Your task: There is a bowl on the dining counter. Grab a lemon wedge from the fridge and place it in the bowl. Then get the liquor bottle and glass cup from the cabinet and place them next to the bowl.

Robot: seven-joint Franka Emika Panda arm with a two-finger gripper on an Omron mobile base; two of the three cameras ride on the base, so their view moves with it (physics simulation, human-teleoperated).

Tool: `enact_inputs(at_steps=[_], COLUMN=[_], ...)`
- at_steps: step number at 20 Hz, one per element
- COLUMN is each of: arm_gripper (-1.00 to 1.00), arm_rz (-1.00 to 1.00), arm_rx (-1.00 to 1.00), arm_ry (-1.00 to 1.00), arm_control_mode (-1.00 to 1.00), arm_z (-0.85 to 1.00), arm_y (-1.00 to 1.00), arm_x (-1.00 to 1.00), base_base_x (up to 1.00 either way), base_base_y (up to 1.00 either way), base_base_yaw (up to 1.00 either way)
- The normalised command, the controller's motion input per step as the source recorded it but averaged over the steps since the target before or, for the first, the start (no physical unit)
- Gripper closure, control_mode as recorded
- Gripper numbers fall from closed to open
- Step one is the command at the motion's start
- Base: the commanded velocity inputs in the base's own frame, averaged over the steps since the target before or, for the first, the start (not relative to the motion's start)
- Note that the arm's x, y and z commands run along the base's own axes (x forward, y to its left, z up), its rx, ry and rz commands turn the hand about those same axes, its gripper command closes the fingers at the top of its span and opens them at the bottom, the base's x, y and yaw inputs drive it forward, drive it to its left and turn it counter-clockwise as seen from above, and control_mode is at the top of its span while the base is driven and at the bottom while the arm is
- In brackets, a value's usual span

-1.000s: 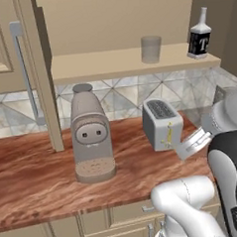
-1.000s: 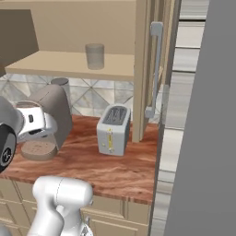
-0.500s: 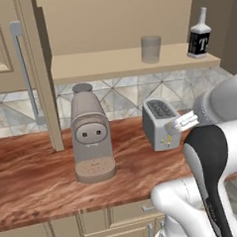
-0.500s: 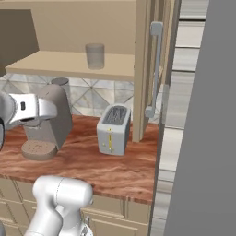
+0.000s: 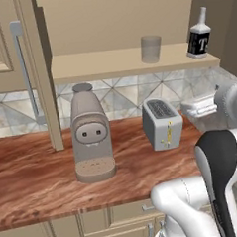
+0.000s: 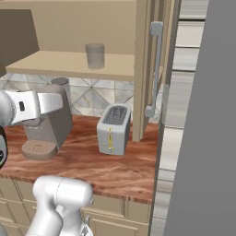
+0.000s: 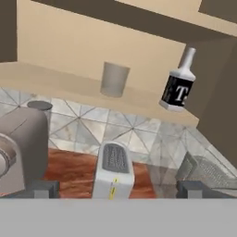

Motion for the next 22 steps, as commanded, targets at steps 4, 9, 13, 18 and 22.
enact_inputs(at_steps=[4,9,13,18,22], arm_gripper=[-1.00,-1.00,-1.00,-1.00,-1.00], arm_rz=[-0.21,-0.14,-0.08,-0.01,0.00], arm_rx=[0.10,0.19,0.13,0.01,0.02], arm_ry=[-0.25,-0.11,0.00,-0.01,0.00], arm_control_mode=[-1.00,-1.00,-1.00,-1.00,-1.00], arm_z=[0.56,0.83,0.36,-0.07,-0.01], arm_y=[-0.28,-0.43,-0.41,-0.23,-0.15], arm_x=[0.27,0.49,0.33,0.27,0.26], base_base_x=[0.00,0.00,0.00,0.00,0.00], base_base_y=[0.00,0.00,0.00,0.00,0.00], base_base_yaw=[0.00,0.00,0.00,0.00,0.00])
